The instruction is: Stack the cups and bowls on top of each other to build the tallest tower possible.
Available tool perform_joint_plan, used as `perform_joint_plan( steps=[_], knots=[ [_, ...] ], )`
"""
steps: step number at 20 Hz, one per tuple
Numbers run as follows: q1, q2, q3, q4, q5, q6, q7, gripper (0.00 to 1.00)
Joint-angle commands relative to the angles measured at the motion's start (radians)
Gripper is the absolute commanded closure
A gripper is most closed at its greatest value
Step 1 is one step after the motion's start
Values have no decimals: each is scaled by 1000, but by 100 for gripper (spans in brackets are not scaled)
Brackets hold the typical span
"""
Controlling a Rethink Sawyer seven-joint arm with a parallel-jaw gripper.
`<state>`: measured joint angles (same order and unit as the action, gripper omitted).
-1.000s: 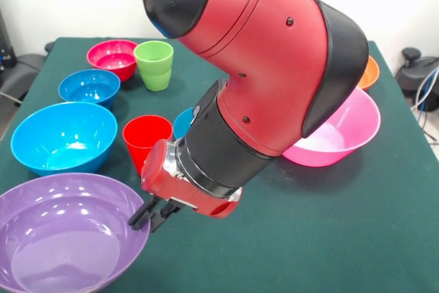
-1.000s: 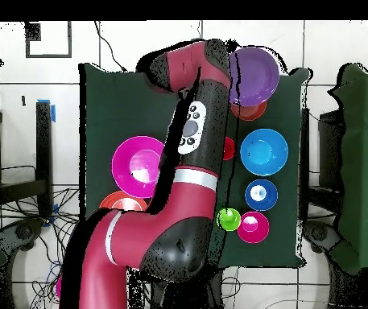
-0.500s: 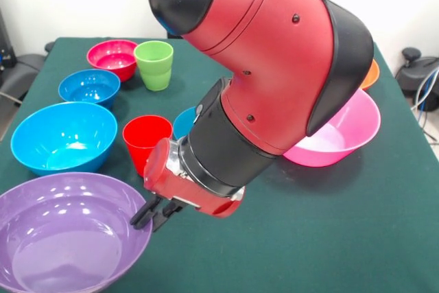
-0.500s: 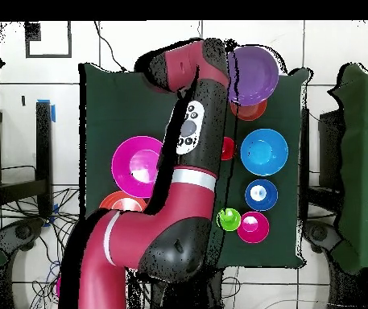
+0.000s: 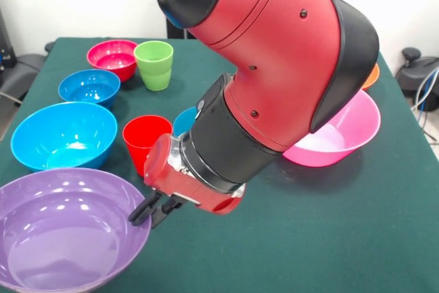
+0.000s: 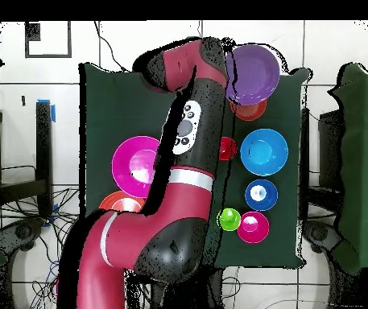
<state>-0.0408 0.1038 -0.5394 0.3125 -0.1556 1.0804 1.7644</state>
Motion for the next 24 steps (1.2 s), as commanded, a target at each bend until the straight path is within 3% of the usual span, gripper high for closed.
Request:
perform_joint_plan(
  steps=[1, 24],
  knots=[
    [12, 21, 24, 41, -61, 1, -178, 100],
    [19, 21, -1, 101, -72, -26, -141, 100]
  ],
)
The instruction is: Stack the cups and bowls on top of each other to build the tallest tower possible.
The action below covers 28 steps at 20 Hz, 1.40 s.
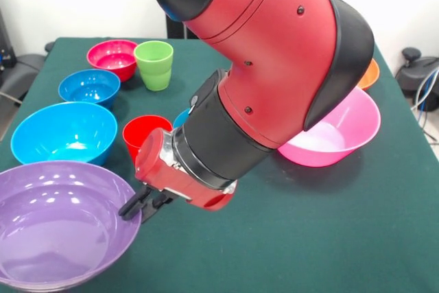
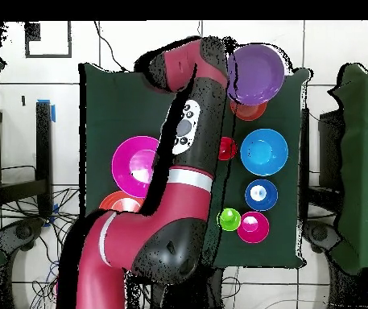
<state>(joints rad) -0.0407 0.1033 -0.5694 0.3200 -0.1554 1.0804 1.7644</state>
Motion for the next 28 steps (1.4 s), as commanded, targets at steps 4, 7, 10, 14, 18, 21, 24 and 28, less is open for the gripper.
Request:
perform_joint_plan(
  steps=[4, 7, 10, 14, 18, 21, 24, 28],
  knots=[
    [30, 0, 34, 159, -82, -64, -125, 100],
    [32, -1, 36, 173, -87, -73, -116, 100],
    [33, -1, 37, 174, -86, -68, -112, 100],
    [34, -2, 38, 176, -86, -65, -108, 100],
    [38, -7, 37, 191, -88, -69, -101, 100],
    [37, 2, 37, 179, -87, -68, -97, 100],
    [34, 11, 37, 165, -86, -66, -95, 100],
    [38, 1, 38, 187, -89, -78, -92, 100]
  ],
)
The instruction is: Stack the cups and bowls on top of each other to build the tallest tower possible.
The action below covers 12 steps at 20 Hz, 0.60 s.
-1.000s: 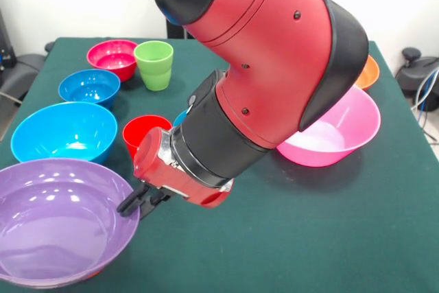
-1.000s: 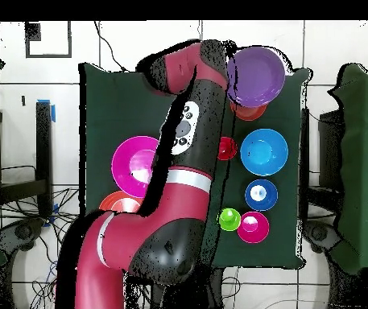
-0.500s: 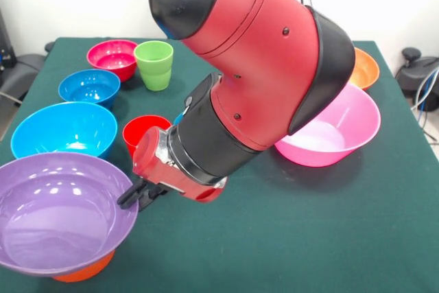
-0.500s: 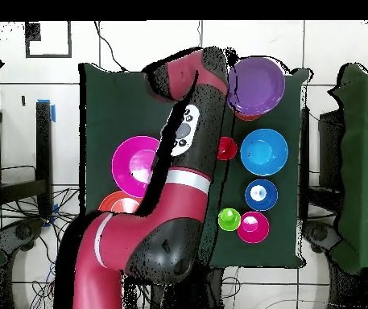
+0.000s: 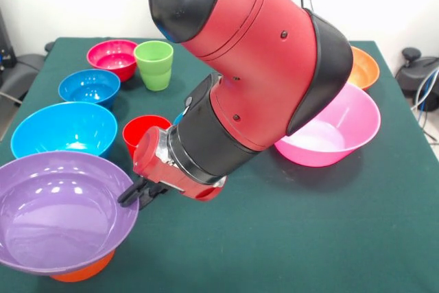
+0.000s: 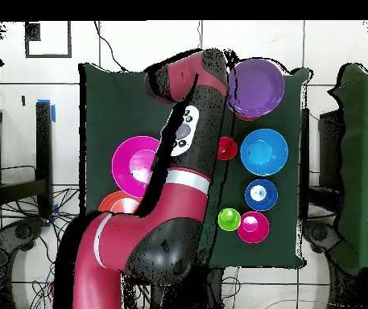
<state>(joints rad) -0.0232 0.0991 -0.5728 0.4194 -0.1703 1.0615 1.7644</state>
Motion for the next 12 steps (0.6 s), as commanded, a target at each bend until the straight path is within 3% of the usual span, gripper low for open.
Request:
perform_joint_plan(
  steps=[1, 12],
  knots=[
    [20, 3, 42, 87, -73, -58, -94, 100],
    [24, -6, 42, 106, -75, -63, -90, 100]
  ],
)
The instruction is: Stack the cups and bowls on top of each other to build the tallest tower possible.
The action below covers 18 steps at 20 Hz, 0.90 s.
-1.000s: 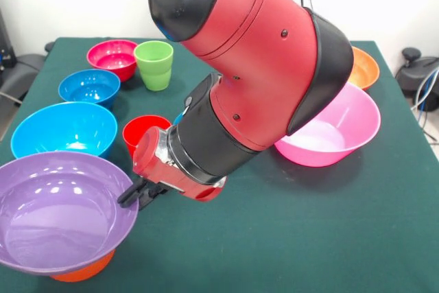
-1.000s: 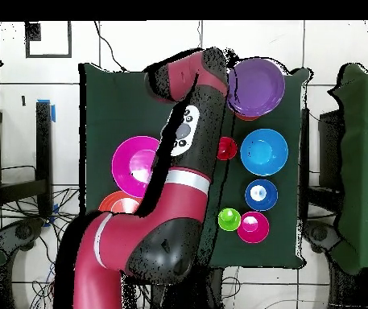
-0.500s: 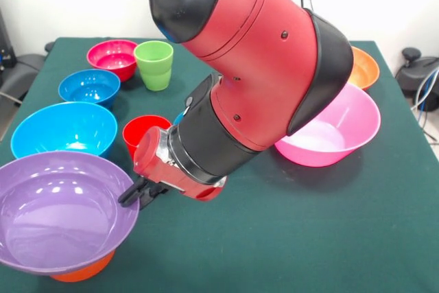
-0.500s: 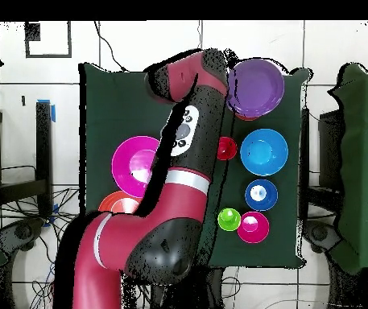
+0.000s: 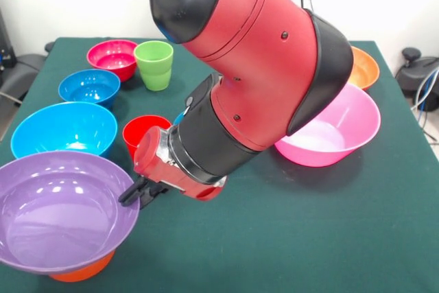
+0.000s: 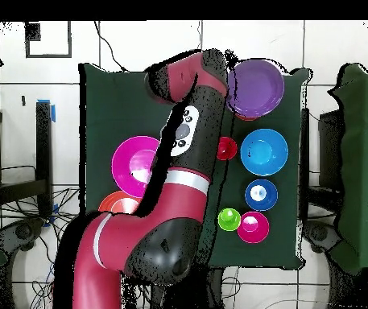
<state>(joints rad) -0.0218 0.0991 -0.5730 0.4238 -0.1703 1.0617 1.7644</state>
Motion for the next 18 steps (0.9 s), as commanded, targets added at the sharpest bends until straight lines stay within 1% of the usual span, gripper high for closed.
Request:
perform_joint_plan(
  steps=[1, 18],
  knots=[
    [23, -6, 42, 102, -75, -65, -90, 100],
    [21, -1, 54, 95, -81, -72, -88, 100]
  ],
)
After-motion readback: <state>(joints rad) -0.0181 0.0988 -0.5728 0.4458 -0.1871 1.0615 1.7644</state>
